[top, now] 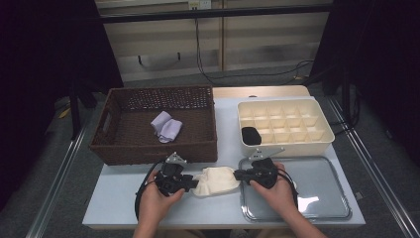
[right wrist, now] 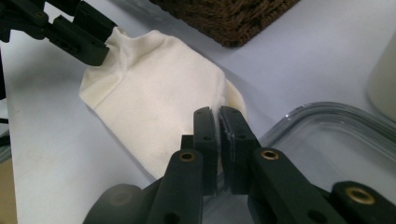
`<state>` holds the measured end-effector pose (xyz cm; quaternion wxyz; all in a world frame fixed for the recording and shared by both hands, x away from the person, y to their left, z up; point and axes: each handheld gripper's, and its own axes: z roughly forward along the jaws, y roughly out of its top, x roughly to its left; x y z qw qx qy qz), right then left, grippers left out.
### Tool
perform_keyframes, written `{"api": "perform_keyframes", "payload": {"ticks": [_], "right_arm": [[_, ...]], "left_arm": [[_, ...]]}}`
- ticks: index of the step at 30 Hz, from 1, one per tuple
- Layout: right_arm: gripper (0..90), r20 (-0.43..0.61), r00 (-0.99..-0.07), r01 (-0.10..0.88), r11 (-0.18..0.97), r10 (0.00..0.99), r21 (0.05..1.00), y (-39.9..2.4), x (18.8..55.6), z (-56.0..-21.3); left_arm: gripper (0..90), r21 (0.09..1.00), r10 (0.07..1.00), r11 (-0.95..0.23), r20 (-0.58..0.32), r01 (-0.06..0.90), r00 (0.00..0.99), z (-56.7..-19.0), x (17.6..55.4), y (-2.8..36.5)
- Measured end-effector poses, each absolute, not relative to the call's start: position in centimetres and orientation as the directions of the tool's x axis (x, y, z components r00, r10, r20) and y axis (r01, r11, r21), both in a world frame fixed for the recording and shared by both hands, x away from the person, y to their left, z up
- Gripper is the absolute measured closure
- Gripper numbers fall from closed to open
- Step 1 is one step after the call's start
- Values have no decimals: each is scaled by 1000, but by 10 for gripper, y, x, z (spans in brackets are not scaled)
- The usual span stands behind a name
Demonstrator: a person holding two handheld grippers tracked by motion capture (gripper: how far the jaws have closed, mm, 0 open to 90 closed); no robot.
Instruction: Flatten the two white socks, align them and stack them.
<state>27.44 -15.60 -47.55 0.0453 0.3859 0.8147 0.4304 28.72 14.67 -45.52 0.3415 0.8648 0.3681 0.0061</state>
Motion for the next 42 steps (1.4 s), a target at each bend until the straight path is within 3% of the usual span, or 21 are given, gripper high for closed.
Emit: {"api": "perform_keyframes", "payload": {"ticks": [9,12,14,18,21,25,28,30,33,42], "right_arm": [[846,243,-700,584,342,672,736,-155,272,-479],[843,242,-700,585,344,672,735,-156,272,-479],[824,244,-695,588,340,676,734,-156,271,-479],[778,222,-695,574,341,684,744,-155,271,-478],[681,182,-690,539,330,700,775,-155,270,-473],[690,162,-700,508,325,696,798,-152,269,-464],[774,152,-738,476,347,658,808,-142,267,-459],[800,147,-758,466,371,636,803,-135,266,-461],[849,132,-774,464,412,620,784,-128,266,-466],[875,135,-755,507,441,642,740,-138,267,-475]], "left_arm": [[640,567,655,-473,-285,675,699,-461,288,146],[706,542,652,-477,-309,692,692,-462,288,146],[828,536,637,-493,-314,685,704,-462,287,146],[870,537,629,-508,-303,673,716,-459,288,146],[872,542,625,-506,-306,671,718,-456,289,148],[872,544,622,-508,-305,668,721,-455,291,149],[870,545,620,-495,-324,676,715,-455,293,150],[826,542,620,-498,-324,677,715,-455,294,150],[642,559,644,-462,-322,688,694,-455,293,149],[551,571,656,-494,-251,656,712,-458,290,148]]}}
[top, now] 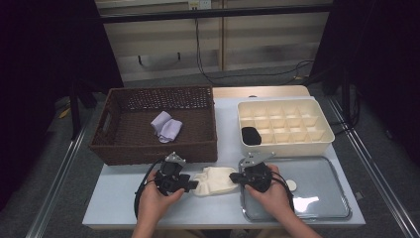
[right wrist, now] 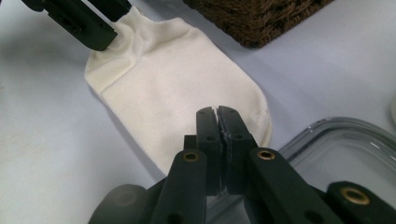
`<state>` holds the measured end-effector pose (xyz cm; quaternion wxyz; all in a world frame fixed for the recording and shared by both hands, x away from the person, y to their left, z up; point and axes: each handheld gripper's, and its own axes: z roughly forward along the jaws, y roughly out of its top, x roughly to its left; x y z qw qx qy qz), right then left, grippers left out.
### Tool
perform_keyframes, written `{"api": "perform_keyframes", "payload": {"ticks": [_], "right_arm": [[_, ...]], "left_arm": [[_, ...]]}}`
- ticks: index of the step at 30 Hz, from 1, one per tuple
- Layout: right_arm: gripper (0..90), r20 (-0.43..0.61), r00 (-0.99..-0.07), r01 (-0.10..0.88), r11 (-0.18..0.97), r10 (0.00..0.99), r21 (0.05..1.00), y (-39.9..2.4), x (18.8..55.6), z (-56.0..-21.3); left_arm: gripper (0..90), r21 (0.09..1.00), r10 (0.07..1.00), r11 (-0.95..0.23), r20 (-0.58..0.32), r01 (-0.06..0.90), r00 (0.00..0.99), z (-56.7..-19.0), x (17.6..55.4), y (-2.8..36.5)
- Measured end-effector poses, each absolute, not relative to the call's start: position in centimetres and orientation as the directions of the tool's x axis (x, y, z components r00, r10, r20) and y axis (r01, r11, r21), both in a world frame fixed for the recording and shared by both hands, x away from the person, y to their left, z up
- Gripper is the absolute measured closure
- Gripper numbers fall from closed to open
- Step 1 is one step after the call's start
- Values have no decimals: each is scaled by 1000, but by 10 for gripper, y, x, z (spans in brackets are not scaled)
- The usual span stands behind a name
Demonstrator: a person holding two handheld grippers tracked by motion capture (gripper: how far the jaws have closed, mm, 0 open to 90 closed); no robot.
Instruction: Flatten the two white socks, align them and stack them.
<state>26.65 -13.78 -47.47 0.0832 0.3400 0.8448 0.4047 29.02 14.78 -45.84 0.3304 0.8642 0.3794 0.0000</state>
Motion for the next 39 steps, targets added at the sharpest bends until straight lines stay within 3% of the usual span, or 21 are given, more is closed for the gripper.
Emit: {"api": "perform_keyframes", "payload": {"ticks": [8,14,27,33,39], "right_arm": [[869,131,-757,509,451,641,733,-136,264,-477],[870,131,-757,507,449,640,736,-136,264,-478],[874,152,-754,518,437,639,735,-138,264,-479],[877,160,-751,523,430,640,736,-139,265,-480],[878,158,-751,523,432,641,735,-139,265,-480]], "left_arm": [[496,575,678,-474,-246,667,693,-459,286,146],[520,583,676,-469,-246,663,695,-461,285,146],[643,543,688,-460,-282,703,668,-464,284,142],[790,525,676,-473,-300,708,673,-465,283,139],[834,521,677,-459,-320,720,663,-464,283,140]]}}
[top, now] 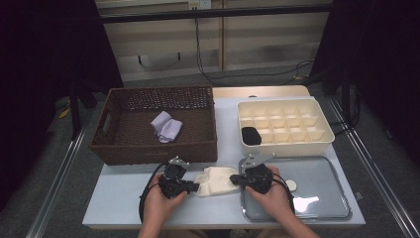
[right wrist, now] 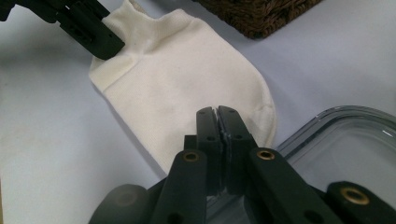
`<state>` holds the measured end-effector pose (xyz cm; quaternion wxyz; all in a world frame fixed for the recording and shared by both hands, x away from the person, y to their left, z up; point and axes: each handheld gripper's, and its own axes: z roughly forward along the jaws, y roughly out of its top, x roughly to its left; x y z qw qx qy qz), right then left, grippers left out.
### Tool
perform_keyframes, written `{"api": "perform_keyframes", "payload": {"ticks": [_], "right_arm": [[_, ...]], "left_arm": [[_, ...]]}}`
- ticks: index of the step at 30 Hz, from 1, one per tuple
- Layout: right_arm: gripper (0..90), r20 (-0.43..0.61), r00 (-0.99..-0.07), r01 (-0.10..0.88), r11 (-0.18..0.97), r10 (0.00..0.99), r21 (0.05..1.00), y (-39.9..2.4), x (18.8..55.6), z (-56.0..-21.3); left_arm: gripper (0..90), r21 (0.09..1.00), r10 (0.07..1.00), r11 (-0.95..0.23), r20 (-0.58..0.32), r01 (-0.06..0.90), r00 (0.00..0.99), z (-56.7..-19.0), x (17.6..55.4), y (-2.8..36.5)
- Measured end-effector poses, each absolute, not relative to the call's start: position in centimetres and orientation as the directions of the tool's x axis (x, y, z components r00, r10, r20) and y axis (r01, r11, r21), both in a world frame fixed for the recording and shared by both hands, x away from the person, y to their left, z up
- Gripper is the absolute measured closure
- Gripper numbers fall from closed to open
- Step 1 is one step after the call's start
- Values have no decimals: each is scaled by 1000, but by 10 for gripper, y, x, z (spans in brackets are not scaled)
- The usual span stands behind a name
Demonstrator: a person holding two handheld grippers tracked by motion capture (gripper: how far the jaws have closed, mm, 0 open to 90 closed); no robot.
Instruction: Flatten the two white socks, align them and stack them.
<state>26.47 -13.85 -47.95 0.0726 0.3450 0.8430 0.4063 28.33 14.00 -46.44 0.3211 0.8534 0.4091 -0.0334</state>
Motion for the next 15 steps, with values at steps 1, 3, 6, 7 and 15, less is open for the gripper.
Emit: {"api": "perform_keyframes", "payload": {"ticks": [1,3,6,7,15], "right_arm": [[879,156,-752,521,433,640,736,-139,265,-480],[880,159,-753,522,433,639,735,-138,264,-480],[880,156,-751,524,435,642,733,-138,264,-479],[879,155,-751,523,435,641,733,-138,264,-480],[881,172,-754,531,433,635,728,-136,264,-480]], "left_arm": [[836,521,679,-456,-320,721,661,-464,284,140],[844,519,676,-457,-325,722,661,-462,284,141],[851,514,671,-451,-344,730,657,-459,285,144],[851,516,671,-441,-354,734,652,-459,285,144],[851,523,658,-421,-387,741,646,-450,288,149]]}}
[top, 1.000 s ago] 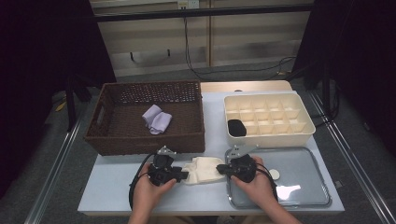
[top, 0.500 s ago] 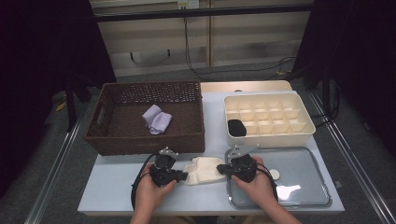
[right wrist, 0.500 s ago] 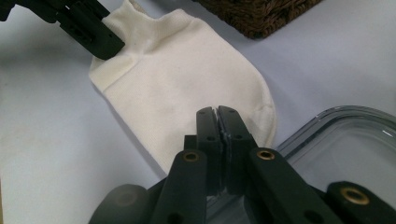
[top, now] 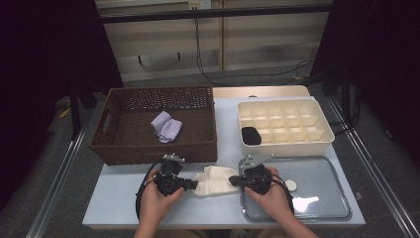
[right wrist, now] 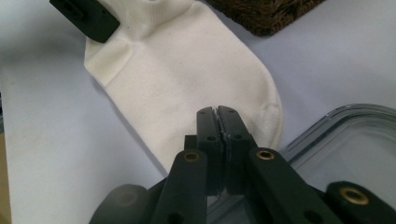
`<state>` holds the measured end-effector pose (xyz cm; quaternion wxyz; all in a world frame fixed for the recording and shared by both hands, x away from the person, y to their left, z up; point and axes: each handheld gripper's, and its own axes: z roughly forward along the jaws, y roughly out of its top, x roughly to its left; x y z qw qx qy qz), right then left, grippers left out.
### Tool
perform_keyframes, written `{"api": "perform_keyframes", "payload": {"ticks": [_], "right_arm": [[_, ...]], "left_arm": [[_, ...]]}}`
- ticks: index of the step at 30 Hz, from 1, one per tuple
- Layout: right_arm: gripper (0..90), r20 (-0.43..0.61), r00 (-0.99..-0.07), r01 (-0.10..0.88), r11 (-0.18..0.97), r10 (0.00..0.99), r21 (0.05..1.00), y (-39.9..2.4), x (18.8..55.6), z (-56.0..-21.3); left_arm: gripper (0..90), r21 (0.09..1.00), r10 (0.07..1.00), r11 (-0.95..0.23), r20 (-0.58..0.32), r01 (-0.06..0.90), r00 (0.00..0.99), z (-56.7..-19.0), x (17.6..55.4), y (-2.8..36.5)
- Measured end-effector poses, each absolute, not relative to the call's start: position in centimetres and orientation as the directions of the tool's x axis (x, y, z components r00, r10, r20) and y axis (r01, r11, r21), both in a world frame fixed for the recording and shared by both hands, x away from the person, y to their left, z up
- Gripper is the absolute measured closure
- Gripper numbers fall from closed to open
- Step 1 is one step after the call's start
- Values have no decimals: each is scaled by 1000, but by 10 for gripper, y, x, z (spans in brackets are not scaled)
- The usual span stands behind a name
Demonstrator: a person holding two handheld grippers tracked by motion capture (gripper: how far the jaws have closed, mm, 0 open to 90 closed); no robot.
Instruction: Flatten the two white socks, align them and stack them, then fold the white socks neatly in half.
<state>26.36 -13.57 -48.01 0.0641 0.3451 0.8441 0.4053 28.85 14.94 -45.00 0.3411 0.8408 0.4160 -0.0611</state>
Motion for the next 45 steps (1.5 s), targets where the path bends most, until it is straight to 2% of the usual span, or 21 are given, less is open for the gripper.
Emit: {"api": "perform_keyframes", "payload": {"ticks": [9,15,22,25,28,31,37,45], "right_arm": [[881,188,-758,537,435,625,723,-131,261,-481],[881,194,-756,541,429,625,723,-131,262,-481],[881,186,-760,535,436,622,724,-130,261,-481],[881,186,-760,535,437,623,723,-130,262,-481],[881,187,-760,536,437,623,723,-131,262,-481],[880,188,-760,535,435,622,725,-131,262,-481],[851,184,-751,531,415,634,739,-132,262,-480],[859,160,-769,489,410,619,770,-129,260,-472]], "left_arm": [[831,514,659,-395,-418,761,625,-454,300,155],[699,546,672,-338,-430,766,603,-456,298,163],[664,542,674,-297,-464,786,574,-465,299,163],[700,540,680,-285,-469,792,564,-466,300,161],[806,532,675,-311,-460,788,577,-468,299,158],[861,539,674,-321,-448,779,587,-466,299,158],[867,526,670,-340,-446,779,593,-459,299,157],[873,527,663,-358,-438,771,607,-452,297,154]]}}
